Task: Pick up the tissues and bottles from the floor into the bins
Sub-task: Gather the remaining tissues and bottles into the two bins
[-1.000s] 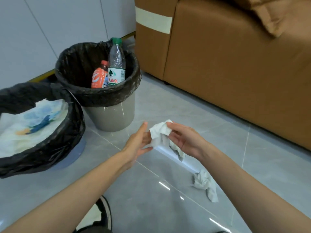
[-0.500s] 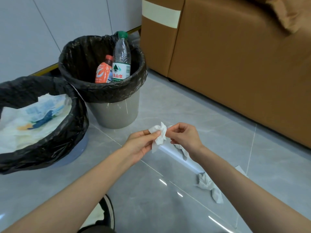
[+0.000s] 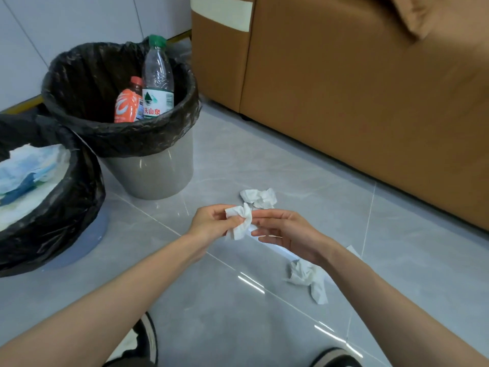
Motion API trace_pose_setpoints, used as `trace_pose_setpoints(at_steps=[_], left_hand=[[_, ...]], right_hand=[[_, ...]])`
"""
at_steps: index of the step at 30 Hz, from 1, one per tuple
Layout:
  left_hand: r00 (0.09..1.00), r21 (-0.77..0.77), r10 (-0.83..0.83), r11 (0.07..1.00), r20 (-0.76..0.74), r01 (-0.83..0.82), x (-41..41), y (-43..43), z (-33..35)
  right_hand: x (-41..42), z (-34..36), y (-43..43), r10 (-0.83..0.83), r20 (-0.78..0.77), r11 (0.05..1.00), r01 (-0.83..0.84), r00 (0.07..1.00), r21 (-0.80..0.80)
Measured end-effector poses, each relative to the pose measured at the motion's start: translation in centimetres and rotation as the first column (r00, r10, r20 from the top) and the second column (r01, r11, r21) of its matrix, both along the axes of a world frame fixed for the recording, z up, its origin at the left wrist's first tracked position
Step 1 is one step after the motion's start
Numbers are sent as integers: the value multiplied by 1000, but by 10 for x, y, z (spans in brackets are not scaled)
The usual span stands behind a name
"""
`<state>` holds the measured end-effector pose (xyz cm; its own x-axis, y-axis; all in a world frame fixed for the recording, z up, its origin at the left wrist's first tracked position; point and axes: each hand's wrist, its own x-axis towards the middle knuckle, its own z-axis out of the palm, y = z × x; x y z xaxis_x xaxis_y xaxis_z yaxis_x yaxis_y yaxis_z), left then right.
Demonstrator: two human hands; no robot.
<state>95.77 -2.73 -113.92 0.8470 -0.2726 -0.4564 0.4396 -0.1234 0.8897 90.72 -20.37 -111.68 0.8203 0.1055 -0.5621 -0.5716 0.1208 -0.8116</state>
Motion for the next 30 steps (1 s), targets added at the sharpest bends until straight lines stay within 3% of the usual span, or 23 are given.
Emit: trace_pose_setpoints(at_steps=[2, 3, 5, 6, 9, 12, 15, 19, 22, 24, 26, 28, 30], left_hand=[[1000, 34, -12, 999, -18, 13, -4, -7, -6], [1000, 48, -12, 999, -26, 13, -5, -9, -9], [999, 66, -16, 998, -43, 19, -9, -15, -16], [998, 74, -22, 997, -54, 26, -11, -19, -19], [995, 120, -43, 991, -95, 55, -17, -24, -28], [986, 155, -108, 980, -124, 127, -25, -26, -32], [977, 184, -149, 967, -155, 177, -34, -26, -37], [971, 158, -143, 972, -192, 174, -41, -24, -40], [983, 179, -103, 975, -152, 130, -40, -23, -42], [989, 191, -82, 976, -123, 104, -37, -21, -42], [993, 206, -62, 975, -104, 82, -35, -19, -41], [995, 204, -25, 978, -95, 44, -33, -15, -41], [995, 185, 8, 983, -100, 11, -31, -10, -42]], right_hand=[[-14, -11, -13, -17, -4, 983, 16, 1000, -185], [-20, -18, -18, -23, 8, 928, 25, 1000, -373], [-33, -34, -32, 71, -39, 644, -75, 997, -761], [-41, -44, -39, 119, -113, 509, -158, 986, -846], [-61, -71, -48, 165, -281, 381, -324, 945, -866], [-81, -86, -51, 180, -313, 290, -354, 933, -889], [-94, -93, -57, 155, -224, 314, -263, 962, -912], [-99, -92, -64, 76, -106, 485, -129, 991, -865], [-91, -86, -62, -264, -18, 715, 183, 964, -675], [-82, -81, -55, -459, -19, 785, 395, 888, -477], [-75, -79, -49, -337, 28, 749, 286, 941, -597], [-73, -80, -38, -71, 55, 651, 88, 996, -754], [-75, -86, -28, 195, 32, 557, -84, 980, -826]])
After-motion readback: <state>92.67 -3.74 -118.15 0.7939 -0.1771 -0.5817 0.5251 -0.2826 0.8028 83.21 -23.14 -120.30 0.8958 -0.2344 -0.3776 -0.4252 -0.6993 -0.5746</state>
